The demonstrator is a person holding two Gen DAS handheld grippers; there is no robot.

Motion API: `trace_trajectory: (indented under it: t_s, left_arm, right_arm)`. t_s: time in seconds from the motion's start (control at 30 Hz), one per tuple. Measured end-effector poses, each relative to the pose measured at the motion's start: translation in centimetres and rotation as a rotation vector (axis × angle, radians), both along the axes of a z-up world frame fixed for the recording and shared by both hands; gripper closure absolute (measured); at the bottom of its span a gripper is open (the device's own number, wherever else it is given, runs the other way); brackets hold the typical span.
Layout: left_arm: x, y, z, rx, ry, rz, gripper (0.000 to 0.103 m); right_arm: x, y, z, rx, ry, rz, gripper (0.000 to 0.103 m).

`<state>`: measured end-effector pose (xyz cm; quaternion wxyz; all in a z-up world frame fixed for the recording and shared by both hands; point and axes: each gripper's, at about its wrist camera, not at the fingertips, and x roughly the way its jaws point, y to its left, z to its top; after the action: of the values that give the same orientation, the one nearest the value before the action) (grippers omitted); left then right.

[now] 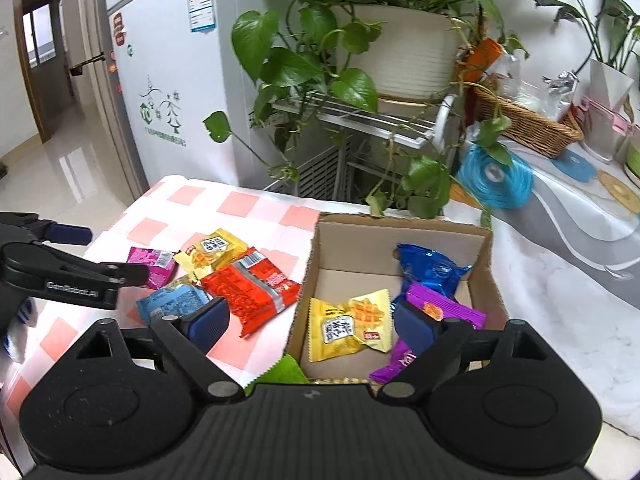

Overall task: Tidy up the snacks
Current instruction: 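Move the left gripper toward the blue packet while the right gripper approaches the red bag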

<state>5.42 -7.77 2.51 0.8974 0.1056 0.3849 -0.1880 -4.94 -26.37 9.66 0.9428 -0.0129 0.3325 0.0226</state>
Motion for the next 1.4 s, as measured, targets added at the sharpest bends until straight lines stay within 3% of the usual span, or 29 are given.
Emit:
trace_trajectory:
  t_s: [0.2, 0.43, 0.73, 1.07, 1.27, 1.4]
  left_arm:
    - [-0.2, 3.1, -0.9, 0.010, 0.020, 0.024, 0.008]
    - [-0.9, 4.3, -2.4, 0.003, 0.040, -0.020, 0.008]
    - [-0.8, 2.0, -4.3, -0.038, 0.035, -0.124, 0.008]
    - [0.4, -0.8, -6.5, -0.028, 0.020, -0.188, 0.012]
    - [1.0, -1.2, -7.4, -0.044, 0.035, -0.194, 0.017]
    - [1.5, -1.2, -8.0, -0.036, 0.055, -0.190, 0.032]
  right_arm:
    - [0.7, 1.0, -0.3, 0.002, 0.003, 0.031, 0.010]
    - [1.7, 2.0, -0.5, 0.037, 0.009, 0.083, 0.010]
    - [4.0, 2.9, -1.1, 0.147, 0.010, 0.123, 0.011]
    - [8.5, 4.3, -2.5, 0.198, 0.069, 0.126, 0.020]
    - [11.5, 5.0, -4.4, 0.197, 0.126, 0.103, 0.027]
    - [12.7, 5.5, -5.3, 0.194, 0.148, 0.100, 0.027]
